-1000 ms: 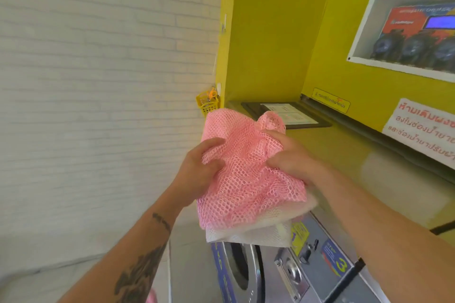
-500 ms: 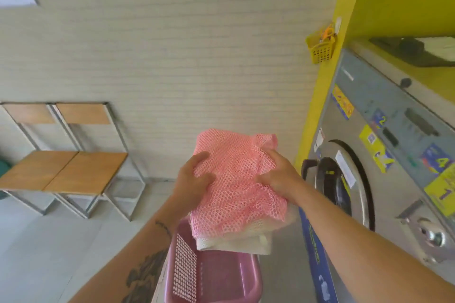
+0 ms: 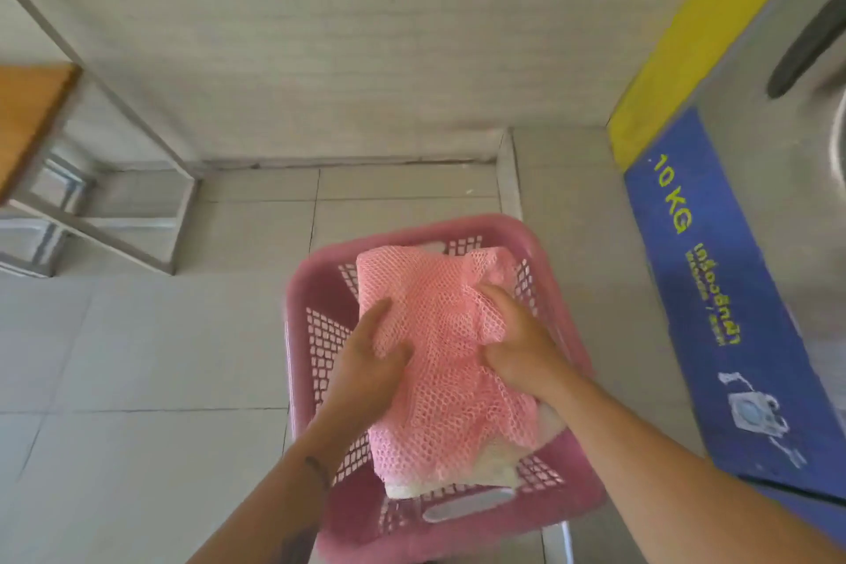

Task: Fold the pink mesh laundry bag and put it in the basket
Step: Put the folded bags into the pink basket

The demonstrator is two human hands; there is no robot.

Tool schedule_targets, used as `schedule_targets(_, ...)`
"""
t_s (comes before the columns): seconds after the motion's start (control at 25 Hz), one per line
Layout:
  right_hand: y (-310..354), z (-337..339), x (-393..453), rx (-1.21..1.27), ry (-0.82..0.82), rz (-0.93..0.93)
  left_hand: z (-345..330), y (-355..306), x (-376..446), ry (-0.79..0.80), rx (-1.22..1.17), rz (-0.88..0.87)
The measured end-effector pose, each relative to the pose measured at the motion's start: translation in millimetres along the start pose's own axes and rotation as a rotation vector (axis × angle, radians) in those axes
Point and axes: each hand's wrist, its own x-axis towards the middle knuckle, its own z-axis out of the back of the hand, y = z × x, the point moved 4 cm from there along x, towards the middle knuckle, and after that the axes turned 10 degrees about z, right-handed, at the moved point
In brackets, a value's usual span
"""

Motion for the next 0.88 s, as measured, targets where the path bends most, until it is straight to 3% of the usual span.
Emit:
schedule_targets(0.2,-111,-75,53,-0.099,0.036,-0.064,-38,113,96,0.075,0.037,0.181)
schedule_targets(0.36,-161,-97,83,-0.266,0.084,-0.067,-59,150,137,0.165,0.201,0.213)
schedule_targets(0.48,-181,-87,85,-0.462,0.098,-0.156,-61,155,138,0.104,0.367,0.244)
schedule_targets(0.68,-139,-53,39,-0.322,0.079,-0.127,-54,116,90,0.139,0.362,0.182)
schedule_targets(0.88,-26,10,-31,-0.276,0.027,-0.05,-21,-6,1,0.139,0.367,-0.057)
